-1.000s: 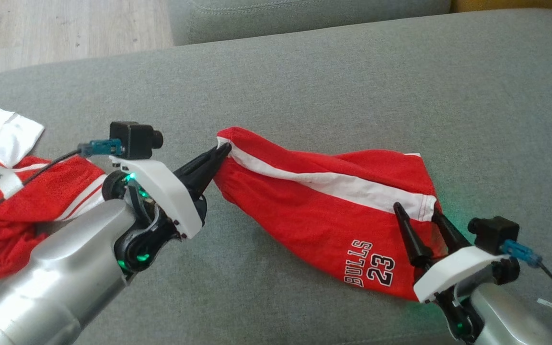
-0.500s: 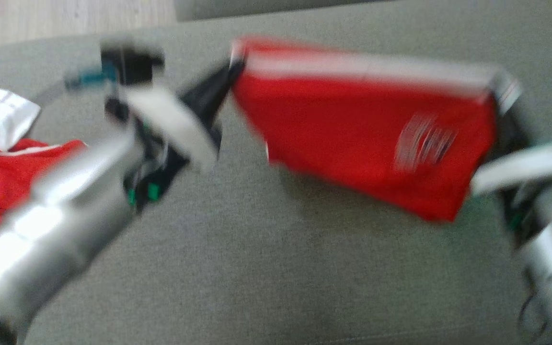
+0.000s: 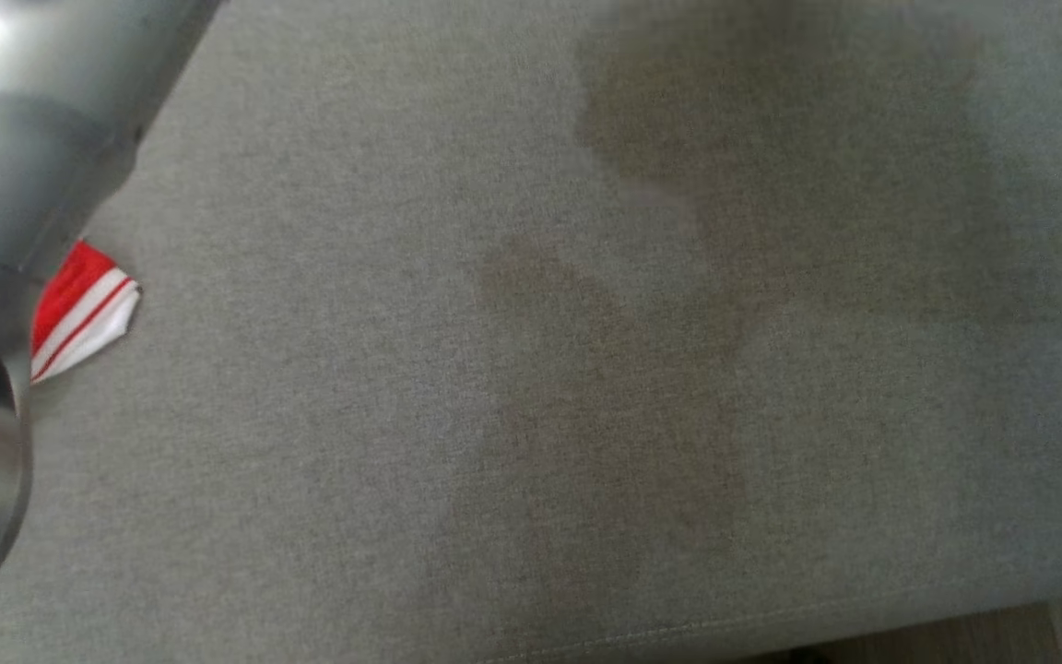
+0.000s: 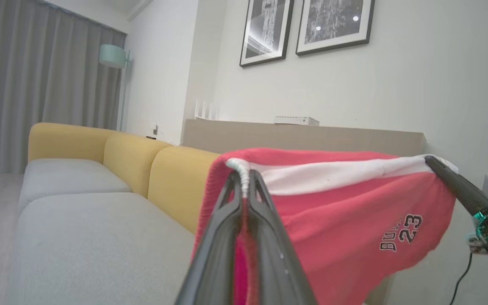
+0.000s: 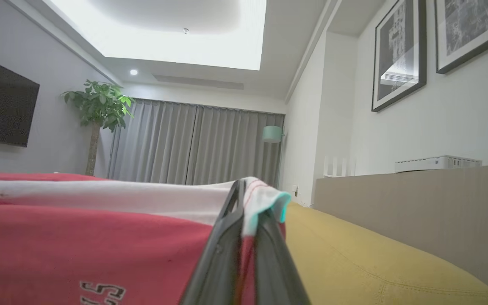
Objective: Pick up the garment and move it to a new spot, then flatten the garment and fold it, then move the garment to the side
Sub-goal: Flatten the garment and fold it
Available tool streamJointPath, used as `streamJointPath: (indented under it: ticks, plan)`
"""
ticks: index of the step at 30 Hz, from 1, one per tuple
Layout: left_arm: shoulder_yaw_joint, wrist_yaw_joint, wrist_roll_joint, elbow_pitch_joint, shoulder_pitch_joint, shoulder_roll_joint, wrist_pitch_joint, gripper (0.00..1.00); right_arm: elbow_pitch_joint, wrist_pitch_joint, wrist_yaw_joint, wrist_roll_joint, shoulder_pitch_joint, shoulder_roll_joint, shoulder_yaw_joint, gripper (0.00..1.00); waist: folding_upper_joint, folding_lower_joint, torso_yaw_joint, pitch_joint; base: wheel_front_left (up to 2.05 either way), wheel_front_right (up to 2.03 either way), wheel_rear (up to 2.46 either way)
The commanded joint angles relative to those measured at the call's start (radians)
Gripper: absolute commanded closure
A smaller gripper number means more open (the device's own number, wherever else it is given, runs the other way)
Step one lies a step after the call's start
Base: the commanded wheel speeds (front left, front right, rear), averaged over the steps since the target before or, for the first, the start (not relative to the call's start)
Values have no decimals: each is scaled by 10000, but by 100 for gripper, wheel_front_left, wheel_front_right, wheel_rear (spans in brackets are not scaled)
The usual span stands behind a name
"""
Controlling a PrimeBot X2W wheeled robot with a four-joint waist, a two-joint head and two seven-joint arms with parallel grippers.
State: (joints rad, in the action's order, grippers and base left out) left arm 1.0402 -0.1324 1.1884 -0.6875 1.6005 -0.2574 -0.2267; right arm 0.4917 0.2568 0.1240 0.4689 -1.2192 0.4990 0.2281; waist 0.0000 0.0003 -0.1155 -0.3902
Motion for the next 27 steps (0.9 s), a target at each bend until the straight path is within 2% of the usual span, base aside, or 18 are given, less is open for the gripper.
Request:
streamJointPath:
  ticks: [1,5,9,13,16,18,23,27]
  plan:
    - [-263,17,83,97,256,-283,-126,100,-242,48,67,-52,84,155,141,100,0,-3,-45,-201,0,0,0]
    - [180,17,260,480,-699,-532,-278,100,-469,49,67,102,760,189,342,100,0,-3,71,-253,0,0,0]
    - [554,17,120,985,-2309,-822,-339,100,-902,49,67,298,2504,55,127,100,0,-3,296,-146,0,0,0]
    - [228,17,-471,1922,-4697,-876,-346,100,-1490,49,67,375,5029,-253,-254,100,0,-3,412,270,0,0,0]
    - [-137,72,-1373,2240,-6858,-922,-347,100,-2033,49,67,271,7057,-498,-555,100,0,-3,412,849,0,0,0]
    - [-448,326,-2075,2536,-8191,-829,-348,100,-2556,49,67,141,8413,-753,-991,100,0,-3,449,1161,0,0,0]
    - [-1349,709,-3048,3529,-11453,-539,-349,100,-3793,49,67,-99,11671,-1186,-1752,100,0,-3,404,2062,0,0,0]
    - [-1533,1004,-3431,4233,-13388,-646,-349,100,-4871,-27,67,-202,13770,-1429,-2252,100,0,-3,397,2561,0,0,0]
